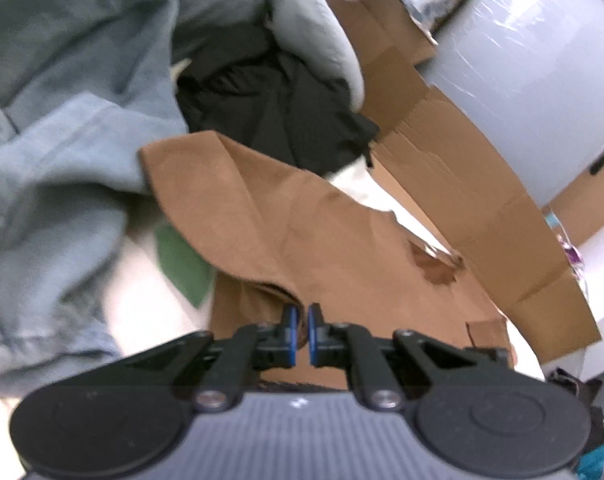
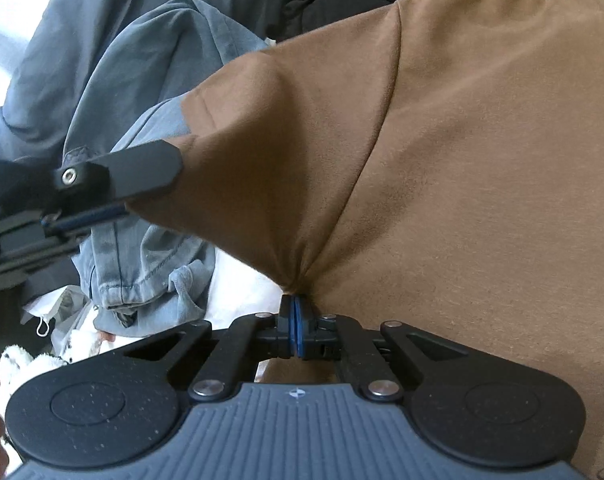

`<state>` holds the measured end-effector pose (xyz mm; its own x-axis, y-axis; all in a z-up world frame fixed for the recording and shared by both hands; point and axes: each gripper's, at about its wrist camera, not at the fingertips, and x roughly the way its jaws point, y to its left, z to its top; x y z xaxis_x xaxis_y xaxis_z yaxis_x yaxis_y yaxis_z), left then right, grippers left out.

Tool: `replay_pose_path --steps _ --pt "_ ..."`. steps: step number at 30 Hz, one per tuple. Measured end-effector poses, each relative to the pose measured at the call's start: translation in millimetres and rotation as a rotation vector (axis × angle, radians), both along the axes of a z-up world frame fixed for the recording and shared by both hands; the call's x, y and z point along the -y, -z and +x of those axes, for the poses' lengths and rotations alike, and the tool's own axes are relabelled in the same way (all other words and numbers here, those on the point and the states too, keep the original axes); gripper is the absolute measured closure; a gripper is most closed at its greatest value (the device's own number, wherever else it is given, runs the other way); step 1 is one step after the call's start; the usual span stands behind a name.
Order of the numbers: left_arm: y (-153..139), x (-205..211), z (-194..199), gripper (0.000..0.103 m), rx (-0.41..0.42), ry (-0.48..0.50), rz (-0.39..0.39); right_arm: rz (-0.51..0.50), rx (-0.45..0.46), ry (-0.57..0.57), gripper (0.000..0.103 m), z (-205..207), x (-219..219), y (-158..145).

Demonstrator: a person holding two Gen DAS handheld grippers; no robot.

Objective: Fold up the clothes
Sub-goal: 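Pinch the unfolded sleeve with the left tool while the right tool pinches the shirt side, then open both tools, releasing the sleeve onto the T-shirt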

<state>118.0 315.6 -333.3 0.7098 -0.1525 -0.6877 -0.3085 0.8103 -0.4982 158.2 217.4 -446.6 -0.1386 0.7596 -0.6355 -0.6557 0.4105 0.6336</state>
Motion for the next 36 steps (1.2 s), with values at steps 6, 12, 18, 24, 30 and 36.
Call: replay_pose_path --steps 6,12,18,24,30,36 --pt "3.9 12.1 4.0 0.098 0.004 0.029 -0.031 0.011 -0.063 0.043 0.098 3.0 1.9 6.4" --pt "12.0 24.6 8.0 0.101 -0.029 0.068 -0.063 0.032 -0.091 0.051 0.098 7.5 6.5 10.2" --pt "16.2 22.4 4.0 0.091 -0.052 0.055 -0.077 0.035 -0.108 0.032 0.088 10.4 24.3 5.7" --pt "9.8 13.9 -11.7 0.083 -0.022 0.009 -0.033 -0.003 -0.065 0.020 0.078 17.6 60.7 -9.4" --pt "22.4 2.6 -13.4 0.083 -0.107 -0.081 0.087 -0.022 -0.016 0.080 0.071 28.9 84.4 -25.8" --pt "40.2 1.3 -7.1 0.080 -0.148 -0.054 0.118 -0.055 -0.001 0.165 0.058 47.2 93.1 -30.7"
